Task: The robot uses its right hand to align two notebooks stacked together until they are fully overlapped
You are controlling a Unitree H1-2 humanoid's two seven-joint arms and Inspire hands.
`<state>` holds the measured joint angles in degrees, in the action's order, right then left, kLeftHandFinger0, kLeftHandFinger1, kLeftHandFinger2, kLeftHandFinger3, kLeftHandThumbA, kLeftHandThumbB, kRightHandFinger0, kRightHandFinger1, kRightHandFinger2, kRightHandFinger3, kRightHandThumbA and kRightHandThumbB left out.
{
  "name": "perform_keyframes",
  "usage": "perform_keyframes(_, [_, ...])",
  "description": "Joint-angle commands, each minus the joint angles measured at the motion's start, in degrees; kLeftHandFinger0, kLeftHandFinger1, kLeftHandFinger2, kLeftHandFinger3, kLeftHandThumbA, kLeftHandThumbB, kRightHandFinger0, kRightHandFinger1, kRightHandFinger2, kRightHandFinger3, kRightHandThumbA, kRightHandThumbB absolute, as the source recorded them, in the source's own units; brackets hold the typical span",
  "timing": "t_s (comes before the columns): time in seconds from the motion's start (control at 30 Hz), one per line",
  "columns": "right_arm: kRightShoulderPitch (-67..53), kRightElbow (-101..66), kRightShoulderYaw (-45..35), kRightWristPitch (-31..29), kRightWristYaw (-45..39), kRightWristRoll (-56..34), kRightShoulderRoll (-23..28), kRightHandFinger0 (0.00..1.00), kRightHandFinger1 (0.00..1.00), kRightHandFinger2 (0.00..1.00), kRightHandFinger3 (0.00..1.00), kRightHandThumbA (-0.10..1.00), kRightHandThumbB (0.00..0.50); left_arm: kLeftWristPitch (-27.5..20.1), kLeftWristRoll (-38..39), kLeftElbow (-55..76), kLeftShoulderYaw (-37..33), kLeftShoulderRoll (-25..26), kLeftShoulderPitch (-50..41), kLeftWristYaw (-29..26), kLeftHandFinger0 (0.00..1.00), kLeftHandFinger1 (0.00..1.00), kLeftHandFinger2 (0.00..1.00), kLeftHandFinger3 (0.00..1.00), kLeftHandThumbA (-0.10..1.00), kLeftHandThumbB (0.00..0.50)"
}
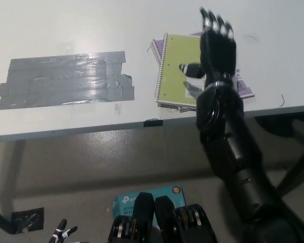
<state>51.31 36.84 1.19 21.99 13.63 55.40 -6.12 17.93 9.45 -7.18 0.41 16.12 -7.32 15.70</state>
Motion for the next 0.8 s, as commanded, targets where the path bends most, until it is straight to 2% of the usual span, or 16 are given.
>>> perform_keyframes(0.0, [1.86, 1.08, -6.22, 4.94, 7.03, -4.32, -2.68, 1.0, 1.0, 1.0, 1.0, 1.0, 0.267, -1.25, -0.47, 1.62, -0.35, 0.13, -0.4, 0.41, 0.75, 0.71, 0.71, 1.0, 1.0, 0.5])
perform_keyframes(0.03, [1.91, 2.26, -9.46, 4.94, 5.12, -2.95, -3.88, 1.0, 1.0, 1.0, 1.0, 1.0, 0.335, -0.72, -0.16, 1.57, -0.31, 0.14, -0.23, 0.63, 0.74, 0.71, 0.71, 1.0, 1.0, 0.5])
perform_keyframes(0.07, [2.13, 3.34, -11.51, 4.94, 3.8, -1.62, -4.49, 1.0, 1.0, 1.0, 1.0, 1.0, 0.371, -0.16, -0.01, 1.76, -0.28, 0.02, -0.1, 0.58, 0.73, 0.7, 0.7, 1.0, 1.0, 0.5])
perform_keyframes(0.13, [2.6, 4.7, -13.99, 4.94, 3.15, -0.62, -5.31, 1.0, 1.0, 1.0, 1.0, 1.0, 0.396, 0.29, -0.29, 2.24, -0.56, 0.24, 0.03, 0.66, 0.74, 0.7, 0.7, 1.0, 1.0, 0.5])
perform_keyframes(0.17, [2.56, 5.17, -14.79, 4.94, 2.46, 0.19, -5.66, 1.0, 1.0, 1.0, 1.0, 1.0, 0.398, -0.03, -0.27, 2.07, -0.82, 0.46, 0.1, 1.15, 0.75, 0.71, 0.72, 1.0, 1.0, 0.5])
perform_keyframes(0.27, [1.19, 4.03, -14.3, 4.94, 1.7, 0.95, -5.73, 1.0, 1.0, 1.0, 1.0, 1.0, 0.358, -0.56, -0.63, 2.19, -1.12, 0.18, -0.15, 0.71, 0.74, 0.72, 0.68, 1.0, 1.0, 0.5])
perform_keyframes(0.3, [0.93, 4.31, -13.88, 4.94, 1.66, 1.07, -5.48, 1.0, 1.0, 1.0, 1.0, 1.0, 0.359, -0.74, -0.78, 2.39, -1.21, 0.08, -0.17, 0.52, 0.74, 0.72, 0.68, 1.0, 1.0, 0.5])
perform_keyframes(0.33, [0.5, 4.64, -13.26, 4.94, 1.39, 1.7, -5.24, 1.0, 1.0, 1.0, 1.0, 1.0, 0.359, -0.41, -1.03, 2.62, -1.4, 0.18, -0.12, 0.39, 0.67, 0.68, 0.67, 1.0, 1.0, 0.5])
perform_keyframes(0.43, [-0.58, 4.42, -11.61, 4.94, 0.6, 1.66, -4.68, 1.0, 1.0, 1.0, 1.0, 1.0, 0.336, 0.06, -1.1, 2.91, -1.57, 0.42, 0.13, 0.37, 0.67, 0.63, 0.65, 1.0, 1.0, 0.5])
perform_keyframes(0.53, [-2.52, 2.64, -8.39, 4.94, -1.17, 2.58, -3.92, 1.0, 1.0, 1.0, 1.0, 1.0, 0.334, -0.12, -1.43, 2.34, -1.77, 0.53, 0.55, 0.39, 0.64, 0.62, 0.63, 1.0, 1.0, 0.5])
perform_keyframes(0.63, [-4.51, 1.98, -2.99, 4.94, -3.4, 4.69, -2.42, 1.0, 1.0, 1.0, 1.0, 1.0, 0.334, -0.13, -1.33, 2.35, -1.57, 0.36, 0.55, 0.3, 0.56, 0.61, 0.61, 1.0, 1.0, 0.5])
perform_keyframes(0.77, [-6.22, 1.55, 2.67, 4.94, -5.7, 7.46, -0.16, 1.0, 1.0, 1.0, 1.0, 1.0, 0.343, -0.11, -1.17, 2.37, -1.34, 0.04, 0.47, 0.2, 0.56, 0.6, 0.6, 1.0, 1.0, 0.5])
